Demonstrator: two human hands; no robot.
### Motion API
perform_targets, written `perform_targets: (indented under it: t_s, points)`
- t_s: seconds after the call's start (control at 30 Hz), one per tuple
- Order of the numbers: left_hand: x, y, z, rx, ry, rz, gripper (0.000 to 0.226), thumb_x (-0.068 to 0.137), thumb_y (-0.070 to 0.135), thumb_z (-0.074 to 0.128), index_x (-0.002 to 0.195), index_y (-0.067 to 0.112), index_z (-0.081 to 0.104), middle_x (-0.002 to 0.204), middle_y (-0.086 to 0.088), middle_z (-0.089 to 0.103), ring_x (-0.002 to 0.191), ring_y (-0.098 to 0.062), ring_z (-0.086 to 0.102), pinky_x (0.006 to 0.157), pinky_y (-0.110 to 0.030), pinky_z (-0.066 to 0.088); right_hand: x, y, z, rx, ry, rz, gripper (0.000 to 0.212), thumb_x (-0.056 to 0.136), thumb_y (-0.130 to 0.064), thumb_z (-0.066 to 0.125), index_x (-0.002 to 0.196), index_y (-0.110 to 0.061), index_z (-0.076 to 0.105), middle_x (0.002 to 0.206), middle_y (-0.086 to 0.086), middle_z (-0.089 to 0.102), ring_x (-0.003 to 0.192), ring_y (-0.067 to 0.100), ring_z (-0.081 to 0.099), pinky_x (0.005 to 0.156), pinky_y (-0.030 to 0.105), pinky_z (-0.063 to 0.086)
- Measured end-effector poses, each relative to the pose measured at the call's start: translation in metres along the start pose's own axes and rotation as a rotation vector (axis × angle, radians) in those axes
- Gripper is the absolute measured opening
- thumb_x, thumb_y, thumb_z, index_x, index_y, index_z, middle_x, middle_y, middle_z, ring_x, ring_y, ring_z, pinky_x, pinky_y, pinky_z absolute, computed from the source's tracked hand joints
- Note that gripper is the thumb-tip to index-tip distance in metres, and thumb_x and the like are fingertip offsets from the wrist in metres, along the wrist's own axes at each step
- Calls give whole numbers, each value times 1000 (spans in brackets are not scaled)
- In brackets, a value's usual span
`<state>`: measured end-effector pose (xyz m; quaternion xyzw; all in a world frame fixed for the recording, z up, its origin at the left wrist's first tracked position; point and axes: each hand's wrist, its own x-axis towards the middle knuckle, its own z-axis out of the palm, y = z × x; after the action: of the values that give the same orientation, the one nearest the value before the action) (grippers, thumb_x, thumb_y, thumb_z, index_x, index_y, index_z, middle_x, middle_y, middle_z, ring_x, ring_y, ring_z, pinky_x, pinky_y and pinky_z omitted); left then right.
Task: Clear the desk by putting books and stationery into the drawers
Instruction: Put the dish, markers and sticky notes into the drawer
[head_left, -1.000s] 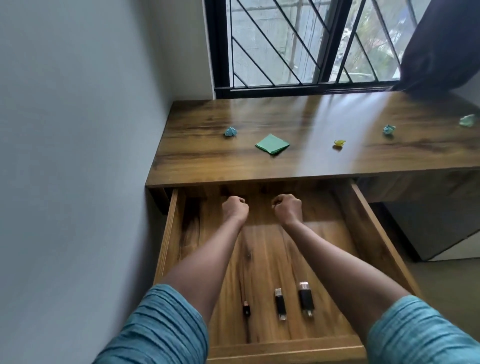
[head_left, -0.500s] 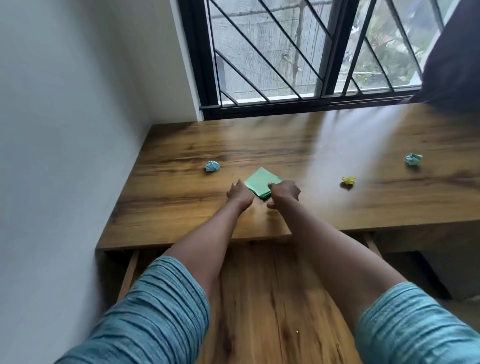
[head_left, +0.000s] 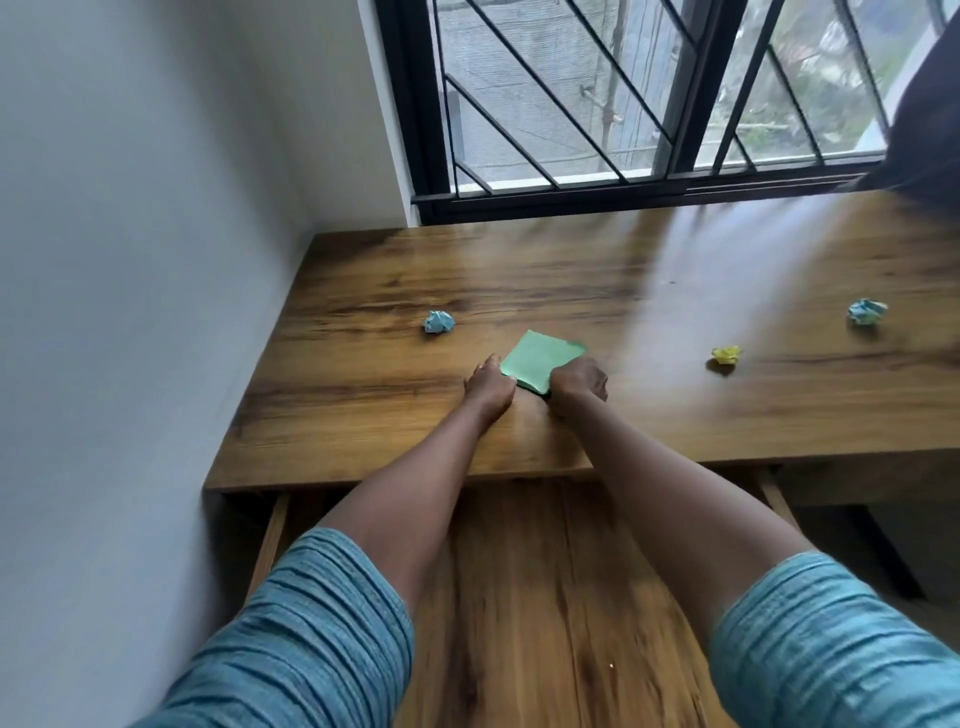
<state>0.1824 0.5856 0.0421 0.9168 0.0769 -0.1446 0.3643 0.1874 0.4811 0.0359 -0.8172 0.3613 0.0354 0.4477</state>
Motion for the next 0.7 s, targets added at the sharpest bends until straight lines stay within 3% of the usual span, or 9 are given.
perform_targets:
  t_s: [0.17,0.27,0.3,0.37,0.47,0.63,0.7]
  points:
    - [-32,-29,-13,-179,12,-81,54,96,19,47,147,10,30,151,-11,37,136,-27,38,112,-36,35,-32,23,0,42,-52,-115,23,89,-18,54,107,-8,66,106,17,70,92,32,69,84,41,57]
    - [-57,-53,-24,-216,18,-117,56,96,24,50,146,7,32,149,-13,39,133,-28,43,111,-38,37,-59,44,1,76,-109,-182,26,89,-24,60,112,-11,66,106,15,71,91,31,69,83,44,57]
    - [-65,-62,-27,-219,12,-122,55,95,25,50,145,6,35,146,-14,44,130,-29,46,109,-39,39,-70,50,1,85,-126,-202,28,89,-23,61,114,-11,65,105,15,70,87,30,70,80,42,57]
    - [-89,-81,-32,-252,4,-118,48,96,24,51,140,6,44,138,-14,53,123,-28,53,105,-39,44,-96,66,1,112,-175,-225,25,90,-21,61,112,-9,65,92,12,69,62,20,67,59,31,57]
    - [-130,-111,-38,-219,29,-95,39,96,22,52,133,7,54,133,-10,59,121,-25,56,102,-32,45,-136,90,7,103,-224,-273,23,89,-19,64,106,-5,67,78,10,65,36,4,55,37,14,43]
    - [-199,-176,-31,-274,132,-197,34,93,13,57,126,6,61,125,-12,63,110,-25,62,90,-30,50,-207,136,31,25,-332,-292,22,88,-20,66,104,-5,69,93,11,68,64,18,60,47,23,44]
    - [-224,-205,-25,-275,147,-271,30,93,8,55,121,4,63,120,-14,65,105,-27,64,86,-32,53,-236,157,44,5,-412,-268,15,87,-18,66,98,-7,68,83,10,68,52,15,58,40,20,42]
